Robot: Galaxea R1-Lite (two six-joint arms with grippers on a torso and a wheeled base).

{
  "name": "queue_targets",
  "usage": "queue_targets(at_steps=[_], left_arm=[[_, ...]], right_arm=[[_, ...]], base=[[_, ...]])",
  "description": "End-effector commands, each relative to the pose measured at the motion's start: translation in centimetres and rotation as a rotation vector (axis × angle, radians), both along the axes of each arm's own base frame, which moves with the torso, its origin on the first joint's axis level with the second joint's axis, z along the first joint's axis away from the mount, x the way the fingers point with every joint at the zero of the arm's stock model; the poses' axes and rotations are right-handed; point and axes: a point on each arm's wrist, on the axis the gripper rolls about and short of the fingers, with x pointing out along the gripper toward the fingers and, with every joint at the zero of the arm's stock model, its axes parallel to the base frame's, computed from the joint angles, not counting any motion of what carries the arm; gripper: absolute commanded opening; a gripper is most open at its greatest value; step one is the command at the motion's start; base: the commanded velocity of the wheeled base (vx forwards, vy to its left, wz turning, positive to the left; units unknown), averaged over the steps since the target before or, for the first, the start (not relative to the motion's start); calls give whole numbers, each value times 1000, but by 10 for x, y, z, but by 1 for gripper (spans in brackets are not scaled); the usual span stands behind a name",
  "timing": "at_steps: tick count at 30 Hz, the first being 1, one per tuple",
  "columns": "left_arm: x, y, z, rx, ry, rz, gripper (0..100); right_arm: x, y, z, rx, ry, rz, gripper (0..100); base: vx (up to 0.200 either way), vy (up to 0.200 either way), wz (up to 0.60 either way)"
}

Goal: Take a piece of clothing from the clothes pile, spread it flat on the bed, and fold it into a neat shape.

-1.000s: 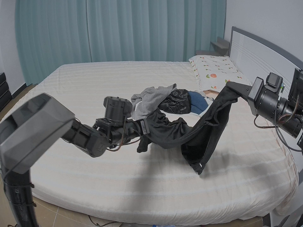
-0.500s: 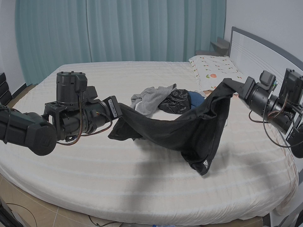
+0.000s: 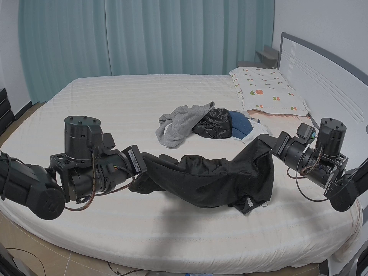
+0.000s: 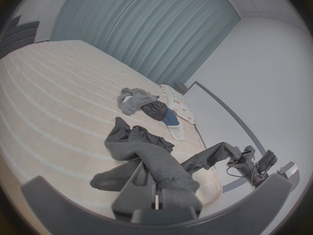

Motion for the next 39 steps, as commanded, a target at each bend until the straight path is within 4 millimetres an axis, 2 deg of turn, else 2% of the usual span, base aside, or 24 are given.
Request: queue_targets(at_steps=[1, 10, 28, 39], left_arm=[[-6, 0, -14, -7, 25, 1, 0], [-10, 2, -19, -14, 22, -9, 0], [-6, 9, -15, -55, -1, 51, 0], [-12, 13, -7, -73, -22, 42, 0]], right_arm=[[-2, -2, -7, -5, 26, -1, 0], [-6, 6, -11, -9, 43, 28, 0], [-9, 13, -18, -20, 66, 52, 0], [-10, 15, -19, -20, 69, 60, 0]], base=[[-200, 0, 0], [-200, 0, 0], [0, 0, 0], [0, 200, 0]])
